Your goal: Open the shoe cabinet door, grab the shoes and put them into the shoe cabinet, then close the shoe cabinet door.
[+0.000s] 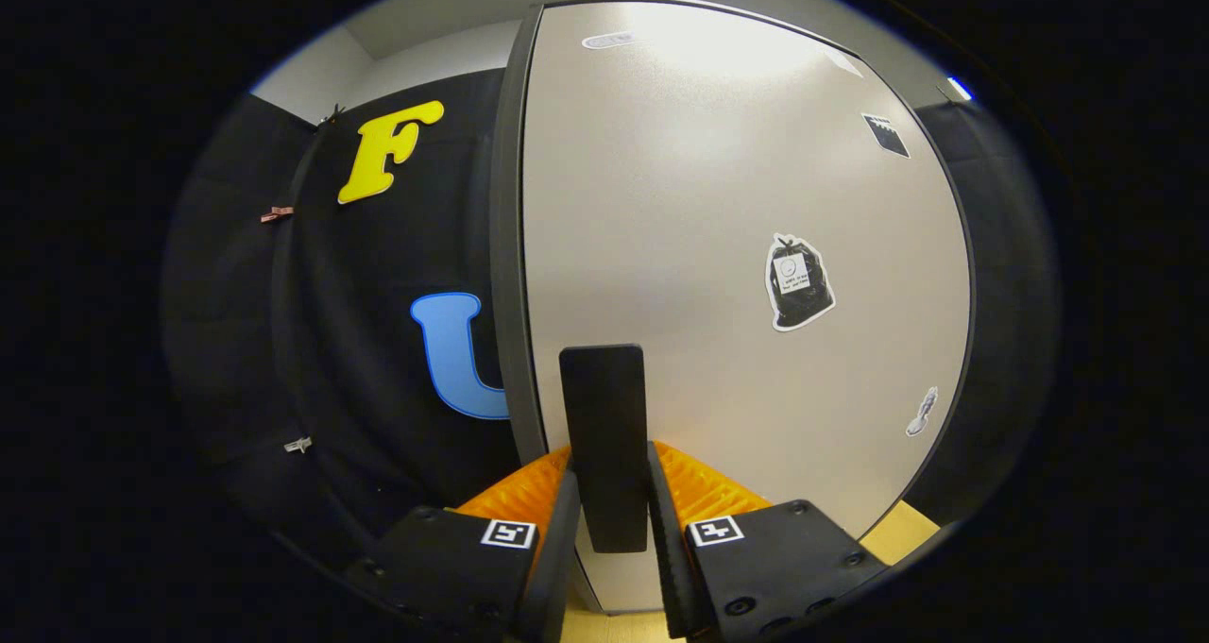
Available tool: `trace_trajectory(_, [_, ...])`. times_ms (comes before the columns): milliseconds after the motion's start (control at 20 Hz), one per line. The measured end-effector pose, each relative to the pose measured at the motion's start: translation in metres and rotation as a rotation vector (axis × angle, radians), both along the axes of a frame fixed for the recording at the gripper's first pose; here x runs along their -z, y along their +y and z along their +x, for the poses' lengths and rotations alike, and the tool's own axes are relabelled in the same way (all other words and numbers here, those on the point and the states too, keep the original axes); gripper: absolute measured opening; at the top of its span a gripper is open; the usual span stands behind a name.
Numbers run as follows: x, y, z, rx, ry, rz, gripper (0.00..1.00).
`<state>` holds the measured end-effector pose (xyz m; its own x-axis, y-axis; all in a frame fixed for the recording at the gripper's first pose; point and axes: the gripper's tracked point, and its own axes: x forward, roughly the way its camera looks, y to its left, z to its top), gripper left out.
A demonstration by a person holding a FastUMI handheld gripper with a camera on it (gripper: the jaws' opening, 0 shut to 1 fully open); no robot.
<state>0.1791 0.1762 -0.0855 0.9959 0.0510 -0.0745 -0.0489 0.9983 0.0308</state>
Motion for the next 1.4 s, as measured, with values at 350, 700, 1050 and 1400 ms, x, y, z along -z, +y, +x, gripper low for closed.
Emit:
trace_trajectory(350, [-0.001,-0.002,0.000,-0.005,-0.018,-0.031,0.21])
trace_trajectory(700, [-0.004,-0.001,-0.016,-0.061,0.013,-0.010,0.15])
trace_trajectory(1050, [-0.017,-0.007,-0.063,-0.136,0.032,0.007,0.15])
trace_trajectory(1400, [-0.021,-0.028,-0.108,-0.183,0.032,0.016,0.15])
